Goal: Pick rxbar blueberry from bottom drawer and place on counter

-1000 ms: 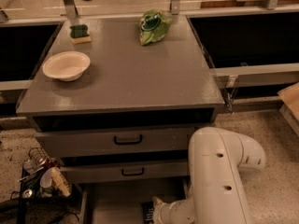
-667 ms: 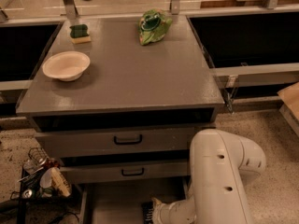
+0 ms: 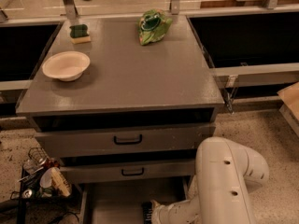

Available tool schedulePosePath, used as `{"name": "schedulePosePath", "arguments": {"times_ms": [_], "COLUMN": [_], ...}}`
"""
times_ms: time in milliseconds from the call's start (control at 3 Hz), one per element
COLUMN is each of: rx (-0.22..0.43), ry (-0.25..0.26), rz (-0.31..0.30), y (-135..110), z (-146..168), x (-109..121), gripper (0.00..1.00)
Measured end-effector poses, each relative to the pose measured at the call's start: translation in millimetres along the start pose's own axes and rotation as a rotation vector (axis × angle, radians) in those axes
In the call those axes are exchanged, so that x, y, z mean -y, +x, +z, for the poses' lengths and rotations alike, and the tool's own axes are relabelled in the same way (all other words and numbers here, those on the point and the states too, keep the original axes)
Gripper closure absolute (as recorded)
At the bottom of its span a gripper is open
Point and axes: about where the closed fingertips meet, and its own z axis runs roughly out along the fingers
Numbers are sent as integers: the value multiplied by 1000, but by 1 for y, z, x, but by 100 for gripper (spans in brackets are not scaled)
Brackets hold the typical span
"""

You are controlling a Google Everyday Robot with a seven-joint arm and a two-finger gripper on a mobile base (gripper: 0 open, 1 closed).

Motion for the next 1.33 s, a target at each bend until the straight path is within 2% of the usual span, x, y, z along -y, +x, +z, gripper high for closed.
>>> {"name": "schedulePosePath", "arguments": {"times_ms": [667,1000,1333], "rx": [38,38,69], "ry": [-3,-3,25], "rz": [23,23,60], "y": [-1,-1,-1], "z": [20,20,25], "x": [5,5,17], "gripper": [0,0,0]}}
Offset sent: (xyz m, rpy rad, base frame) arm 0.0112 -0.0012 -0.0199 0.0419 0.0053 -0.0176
